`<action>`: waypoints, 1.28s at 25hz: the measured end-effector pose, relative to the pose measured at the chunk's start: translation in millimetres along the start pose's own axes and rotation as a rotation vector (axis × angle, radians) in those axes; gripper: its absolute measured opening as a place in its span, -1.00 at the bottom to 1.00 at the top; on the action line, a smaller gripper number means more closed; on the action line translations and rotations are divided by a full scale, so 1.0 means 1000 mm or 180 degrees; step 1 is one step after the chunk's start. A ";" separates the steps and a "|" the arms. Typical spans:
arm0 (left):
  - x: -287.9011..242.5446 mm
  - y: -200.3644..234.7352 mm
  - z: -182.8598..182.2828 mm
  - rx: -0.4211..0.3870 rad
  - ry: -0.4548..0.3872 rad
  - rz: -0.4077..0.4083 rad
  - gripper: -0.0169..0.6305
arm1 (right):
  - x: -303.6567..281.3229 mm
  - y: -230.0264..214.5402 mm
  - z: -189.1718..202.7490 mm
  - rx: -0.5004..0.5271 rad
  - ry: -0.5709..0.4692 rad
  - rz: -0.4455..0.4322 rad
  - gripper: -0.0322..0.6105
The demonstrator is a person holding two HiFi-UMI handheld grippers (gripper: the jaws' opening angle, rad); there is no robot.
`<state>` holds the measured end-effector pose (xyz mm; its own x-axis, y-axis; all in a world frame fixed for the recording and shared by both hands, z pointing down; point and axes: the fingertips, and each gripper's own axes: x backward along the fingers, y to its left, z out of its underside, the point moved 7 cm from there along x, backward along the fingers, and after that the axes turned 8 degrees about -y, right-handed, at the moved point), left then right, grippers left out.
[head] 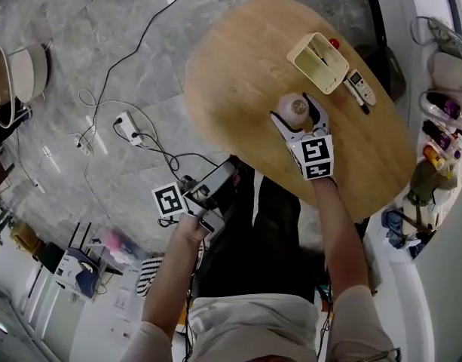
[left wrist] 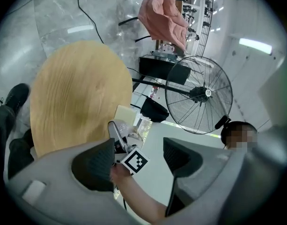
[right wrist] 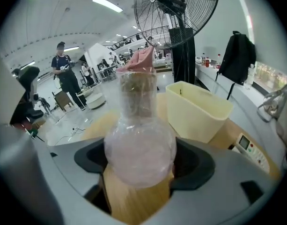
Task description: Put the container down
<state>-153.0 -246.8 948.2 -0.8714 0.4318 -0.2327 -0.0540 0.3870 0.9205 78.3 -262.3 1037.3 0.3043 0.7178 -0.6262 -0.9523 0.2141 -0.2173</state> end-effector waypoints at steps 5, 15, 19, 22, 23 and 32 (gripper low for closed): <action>-0.004 0.027 -0.009 0.0021 -0.0020 -0.0034 0.03 | -0.019 -0.005 0.023 0.0066 0.0029 0.0042 0.33; -0.015 0.057 -0.013 0.0078 -0.0003 0.0020 0.03 | -0.033 -0.004 0.042 0.0136 -0.0002 0.0146 0.33; -0.017 0.066 -0.006 0.0141 -0.0006 -0.0006 0.03 | -0.032 -0.002 0.049 0.0262 0.0040 0.0194 0.33; -0.018 0.066 -0.001 0.0140 0.0008 -0.0008 0.03 | -0.031 -0.002 0.055 0.0373 0.0114 0.0214 0.33; -0.018 0.066 0.000 0.0131 0.0011 -0.0006 0.02 | -0.030 -0.001 0.056 0.0421 0.0134 0.0215 0.33; -0.019 0.035 0.015 0.0007 -0.0074 0.0116 0.03 | -0.009 0.004 0.033 0.0441 0.0207 0.0030 0.46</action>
<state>-130.9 -229.2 980.4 -0.8612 0.4646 -0.2062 -0.0212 0.3724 0.9278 70.9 -245.9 1067.0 0.2918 0.6767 -0.6760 -0.9477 0.3001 -0.1087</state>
